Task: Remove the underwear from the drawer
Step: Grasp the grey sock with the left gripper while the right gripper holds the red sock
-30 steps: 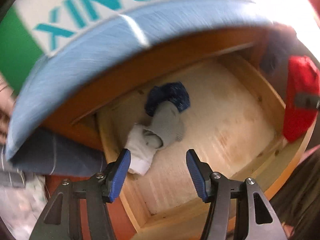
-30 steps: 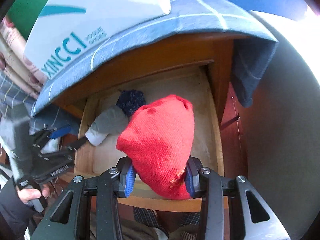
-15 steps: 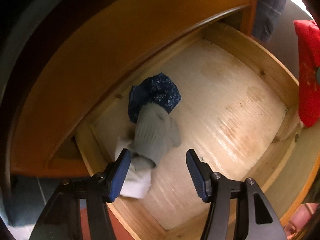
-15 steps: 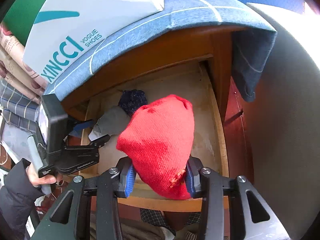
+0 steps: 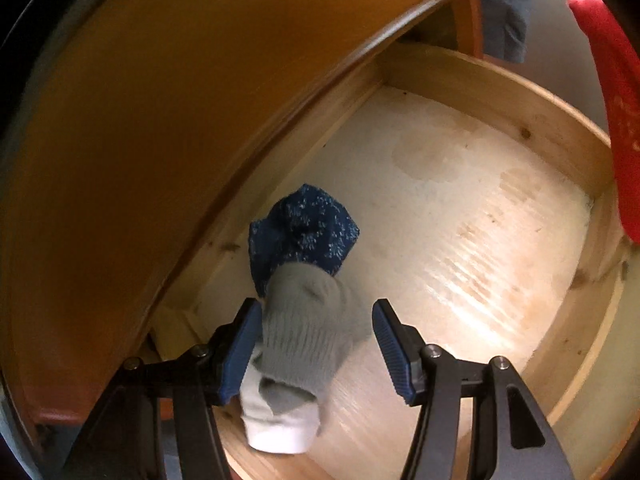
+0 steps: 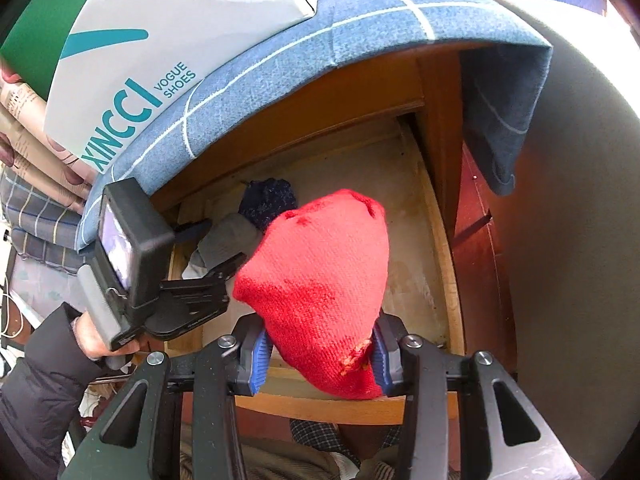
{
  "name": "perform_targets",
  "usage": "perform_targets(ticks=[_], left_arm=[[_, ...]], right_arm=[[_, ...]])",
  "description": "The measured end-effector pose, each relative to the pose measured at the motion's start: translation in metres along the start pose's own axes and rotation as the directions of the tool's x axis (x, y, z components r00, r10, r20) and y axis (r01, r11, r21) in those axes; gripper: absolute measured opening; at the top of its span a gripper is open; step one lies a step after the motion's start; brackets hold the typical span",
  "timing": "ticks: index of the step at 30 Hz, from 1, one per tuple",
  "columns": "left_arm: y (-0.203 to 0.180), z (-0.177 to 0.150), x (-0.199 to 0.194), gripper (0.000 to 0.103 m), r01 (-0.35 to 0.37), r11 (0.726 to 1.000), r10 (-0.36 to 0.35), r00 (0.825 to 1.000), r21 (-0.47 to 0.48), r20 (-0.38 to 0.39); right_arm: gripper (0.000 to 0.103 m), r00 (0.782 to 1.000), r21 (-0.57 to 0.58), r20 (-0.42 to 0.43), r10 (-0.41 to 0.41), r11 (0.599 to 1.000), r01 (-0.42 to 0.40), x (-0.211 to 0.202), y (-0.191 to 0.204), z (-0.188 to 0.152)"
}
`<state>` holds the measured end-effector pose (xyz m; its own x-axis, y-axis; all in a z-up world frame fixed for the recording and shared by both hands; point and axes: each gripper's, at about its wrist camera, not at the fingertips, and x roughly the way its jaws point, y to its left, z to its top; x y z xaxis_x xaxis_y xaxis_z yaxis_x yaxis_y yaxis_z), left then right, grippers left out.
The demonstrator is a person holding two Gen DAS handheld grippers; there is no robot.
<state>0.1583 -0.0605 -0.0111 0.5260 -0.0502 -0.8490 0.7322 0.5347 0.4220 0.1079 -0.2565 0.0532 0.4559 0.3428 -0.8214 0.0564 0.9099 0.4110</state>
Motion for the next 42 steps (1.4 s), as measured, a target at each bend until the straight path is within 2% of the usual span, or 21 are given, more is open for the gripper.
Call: perform_targets(ticks=[4, 8, 15, 19, 20, 21, 23, 27, 32, 33, 38, 42], left_arm=[[-0.011, 0.0, 0.003, 0.059, -0.013, 0.998, 0.013, 1.0, 0.063, 0.005], [-0.024, -0.004, 0.012, 0.059, -0.067, 0.987, 0.067, 0.998, 0.146, 0.002], [-0.02, -0.003, 0.028, 0.059, -0.067, 0.985, 0.067, 0.998, 0.157, 0.006], [-0.017, 0.0, 0.035, 0.059, -0.043, 0.989, 0.043, 0.999, 0.142, 0.003], [-0.017, 0.001, 0.037, 0.055, -0.028, 0.99, 0.028, 1.0, 0.139, -0.002], [-0.016, 0.0, 0.038, 0.044, -0.022, 0.99, 0.023, 1.0, 0.139, -0.005], [-0.015, 0.004, 0.044, 0.04, -0.008, 0.992, 0.01, 1.0, 0.129, -0.011], [-0.006, 0.008, 0.041, 0.026, 0.025, 0.995, -0.022, 0.999, 0.095, -0.033], [0.0, 0.006, 0.032, 0.016, 0.083, 0.993, -0.079, 0.995, 0.085, -0.054], [0.001, 0.004, 0.027, 0.011, 0.092, 0.992, -0.087, 0.995, 0.084, -0.052], [-0.002, -0.005, 0.002, 0.01, 0.128, 0.989, -0.125, 0.991, 0.075, -0.054], [-0.015, -0.004, -0.001, 0.009, 0.156, 0.987, -0.154, 0.987, 0.038, -0.05]], right_arm=[[0.039, 1.0, -0.005, -0.011, 0.0, 1.0, 0.0, 0.004, 0.001, 0.0], [0.039, 1.0, 0.0, -0.017, -0.001, 1.0, 0.001, 0.007, 0.001, -0.001], [0.039, 1.0, -0.01, -0.022, -0.003, 1.0, 0.003, 0.01, 0.004, -0.003], [0.039, 1.0, -0.007, -0.025, 0.002, 1.0, -0.002, 0.01, 0.005, -0.003], [0.039, 1.0, -0.008, -0.029, 0.007, 1.0, -0.007, 0.011, 0.005, -0.003], [0.039, 0.999, -0.008, -0.031, 0.007, 1.0, -0.008, 0.012, 0.005, -0.003], [0.039, 1.0, -0.008, -0.03, 0.009, 1.0, -0.009, 0.012, 0.004, -0.003], [0.039, 0.999, -0.002, -0.033, 0.012, 1.0, -0.012, 0.013, 0.003, -0.001], [0.039, 0.999, -0.003, -0.032, 0.01, 1.0, -0.01, 0.014, 0.003, -0.001], [0.039, 0.999, -0.004, -0.035, 0.011, 1.0, -0.012, 0.015, 0.003, -0.001], [0.039, 0.999, -0.012, -0.035, 0.004, 1.0, -0.005, 0.016, 0.006, -0.002], [0.039, 0.999, -0.018, -0.038, -0.003, 1.0, 0.003, 0.017, 0.008, -0.003]])
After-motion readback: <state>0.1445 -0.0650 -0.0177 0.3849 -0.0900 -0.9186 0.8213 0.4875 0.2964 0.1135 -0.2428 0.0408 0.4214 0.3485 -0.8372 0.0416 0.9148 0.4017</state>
